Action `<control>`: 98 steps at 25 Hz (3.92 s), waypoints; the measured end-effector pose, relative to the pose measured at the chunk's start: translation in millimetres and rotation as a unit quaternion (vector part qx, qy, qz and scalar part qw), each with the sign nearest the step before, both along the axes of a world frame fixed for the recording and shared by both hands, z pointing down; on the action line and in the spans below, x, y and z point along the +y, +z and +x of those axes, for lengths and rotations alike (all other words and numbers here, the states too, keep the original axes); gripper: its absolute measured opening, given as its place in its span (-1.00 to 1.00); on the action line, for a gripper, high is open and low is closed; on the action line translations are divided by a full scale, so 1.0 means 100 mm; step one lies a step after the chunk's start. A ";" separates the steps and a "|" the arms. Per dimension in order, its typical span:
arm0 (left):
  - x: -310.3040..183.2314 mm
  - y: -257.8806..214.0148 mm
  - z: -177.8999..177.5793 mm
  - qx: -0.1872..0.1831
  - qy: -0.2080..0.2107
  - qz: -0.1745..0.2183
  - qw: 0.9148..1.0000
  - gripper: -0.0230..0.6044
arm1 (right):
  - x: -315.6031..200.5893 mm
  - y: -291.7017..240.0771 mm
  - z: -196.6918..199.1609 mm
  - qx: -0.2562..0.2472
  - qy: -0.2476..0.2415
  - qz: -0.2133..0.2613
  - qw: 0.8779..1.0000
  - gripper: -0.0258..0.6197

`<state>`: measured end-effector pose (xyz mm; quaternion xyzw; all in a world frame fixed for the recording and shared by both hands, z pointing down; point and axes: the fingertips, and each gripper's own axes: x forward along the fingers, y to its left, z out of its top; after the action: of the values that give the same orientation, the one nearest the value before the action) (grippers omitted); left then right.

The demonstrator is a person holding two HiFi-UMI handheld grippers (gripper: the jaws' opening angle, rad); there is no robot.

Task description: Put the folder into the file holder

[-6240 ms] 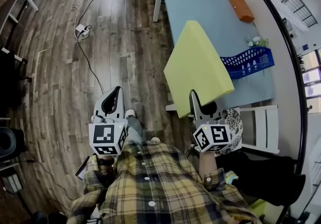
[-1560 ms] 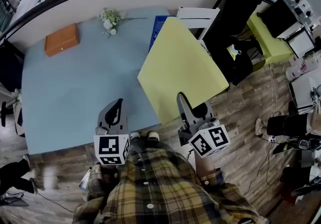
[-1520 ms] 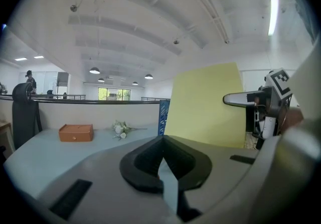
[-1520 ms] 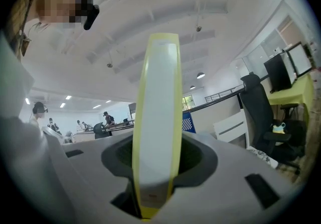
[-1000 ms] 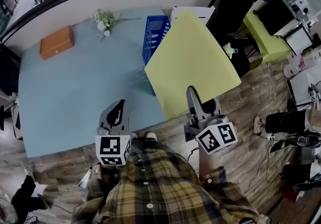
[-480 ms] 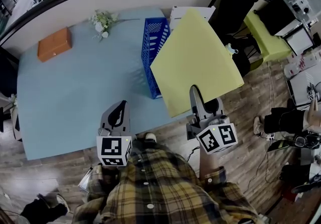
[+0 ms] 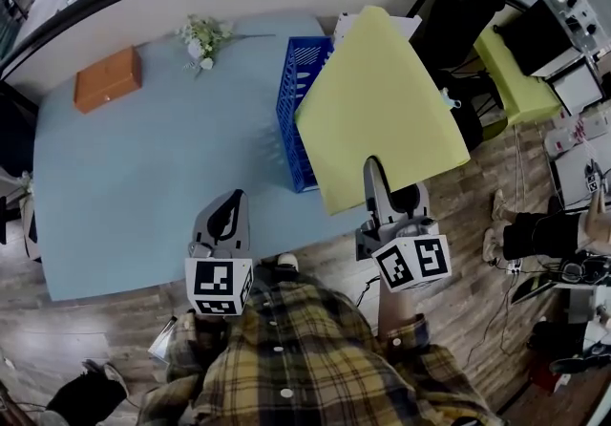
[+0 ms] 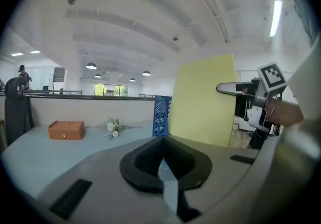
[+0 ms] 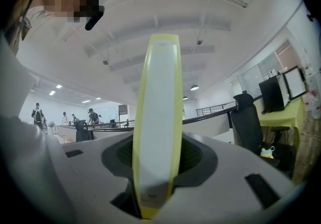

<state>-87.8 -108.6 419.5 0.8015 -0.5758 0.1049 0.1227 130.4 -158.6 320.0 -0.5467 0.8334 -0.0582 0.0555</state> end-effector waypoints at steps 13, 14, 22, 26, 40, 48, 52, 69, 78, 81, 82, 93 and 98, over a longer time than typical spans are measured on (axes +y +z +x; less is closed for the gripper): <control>-0.16 0.06 -0.17 0.000 -0.011 -0.009 1.000 -0.96 | -0.35 -0.06 -0.27 0.032 0.007 0.035 0.999 -0.39; -0.17 0.07 -0.19 0.001 -0.012 -0.010 1.000 -0.96 | -0.36 -0.05 -0.29 0.033 0.009 0.038 0.999 -0.39; -0.22 0.11 -0.22 0.000 -0.012 -0.016 1.000 -0.96 | -0.46 0.01 -0.39 0.043 0.026 0.065 0.997 -0.39; -0.25 0.14 -0.23 0.001 -0.011 -0.019 1.000 -0.96 | -0.49 0.07 -0.44 0.045 0.027 0.073 0.996 -0.39; -0.25 0.19 -0.38 -0.001 -0.021 -0.029 0.999 -0.96 | -0.58 0.41 -0.52 0.051 0.030 0.043 0.997 -0.39; -0.21 0.26 -0.45 -0.003 -0.029 -0.037 0.999 -0.96 | -0.63 0.62 -0.56 0.049 0.028 0.016 0.998 -0.39; -0.19 0.28 -0.47 -0.004 -0.031 -0.040 0.999 -0.96 | -0.62 0.70 -0.60 0.057 0.025 0.011 0.998 -0.38; -0.12 0.31 -0.51 -0.001 -0.037 -0.046 0.998 -0.96 | -0.61 1.11 -0.67 0.110 0.004 -0.025 0.994 -0.37; -0.10 0.35 -0.52 -0.001 -0.040 -0.050 0.998 -0.96 | -0.63 1.27 -0.69 0.122 -0.004 -0.052 0.991 -0.37; -0.08 0.35 -0.54 -0.002 -0.045 -0.051 0.998 -0.96 | -0.62 1.32 -0.68 0.125 -0.008 -0.062 0.990 -0.37; -0.08 0.35 -0.54 -0.002 -0.046 -0.051 0.998 -0.96 | -0.62 1.34 -0.68 0.125 -0.010 -0.065 0.990 -0.37; -0.09 0.32 -0.53 -0.002 -0.047 -0.046 0.998 -0.96 | -0.58 1.53 -0.67 0.123 -0.033 -0.101 0.987 -0.33; -0.07 0.30 -0.50 -0.002 -0.045 -0.042 0.998 -0.96 | -0.57 1.53 -0.66 0.117 -0.042 -0.110 0.986 -0.28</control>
<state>-137.7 -116.0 449.5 0.7686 -0.6067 0.1250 0.1601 64.1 -215.7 472.9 -0.5172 0.8448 -0.0872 -0.1056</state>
